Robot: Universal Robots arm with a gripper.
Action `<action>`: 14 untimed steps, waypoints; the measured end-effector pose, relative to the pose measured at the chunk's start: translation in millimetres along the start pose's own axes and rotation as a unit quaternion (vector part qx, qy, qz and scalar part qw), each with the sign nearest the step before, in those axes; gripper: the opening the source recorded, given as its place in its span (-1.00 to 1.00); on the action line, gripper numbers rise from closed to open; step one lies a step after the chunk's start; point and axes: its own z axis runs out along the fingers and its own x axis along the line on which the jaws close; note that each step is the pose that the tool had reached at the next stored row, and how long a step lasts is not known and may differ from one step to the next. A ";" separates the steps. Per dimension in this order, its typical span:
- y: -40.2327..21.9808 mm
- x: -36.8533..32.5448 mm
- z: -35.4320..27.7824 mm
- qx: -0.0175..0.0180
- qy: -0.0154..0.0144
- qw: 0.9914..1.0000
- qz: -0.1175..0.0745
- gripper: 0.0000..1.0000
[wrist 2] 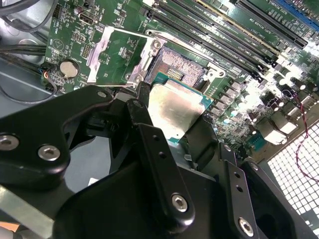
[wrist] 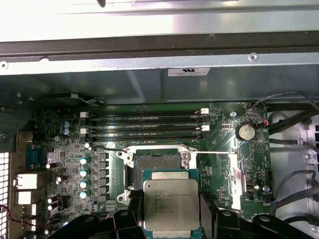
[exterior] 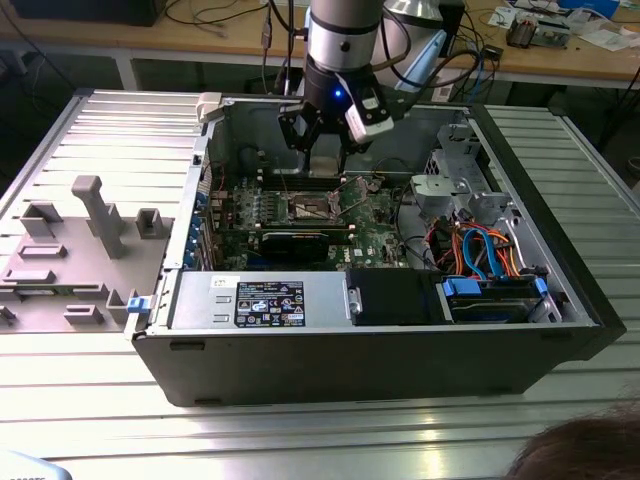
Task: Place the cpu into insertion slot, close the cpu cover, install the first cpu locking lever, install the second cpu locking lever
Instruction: 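Place the cpu into insertion slot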
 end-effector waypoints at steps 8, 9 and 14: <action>-0.2 0.0 1.8 0.000 0.000 1.000 0.000 0.09; -0.2 0.0 2.2 0.000 0.000 1.000 0.000 0.09; -0.3 -0.1 3.8 0.000 0.000 1.000 0.000 0.09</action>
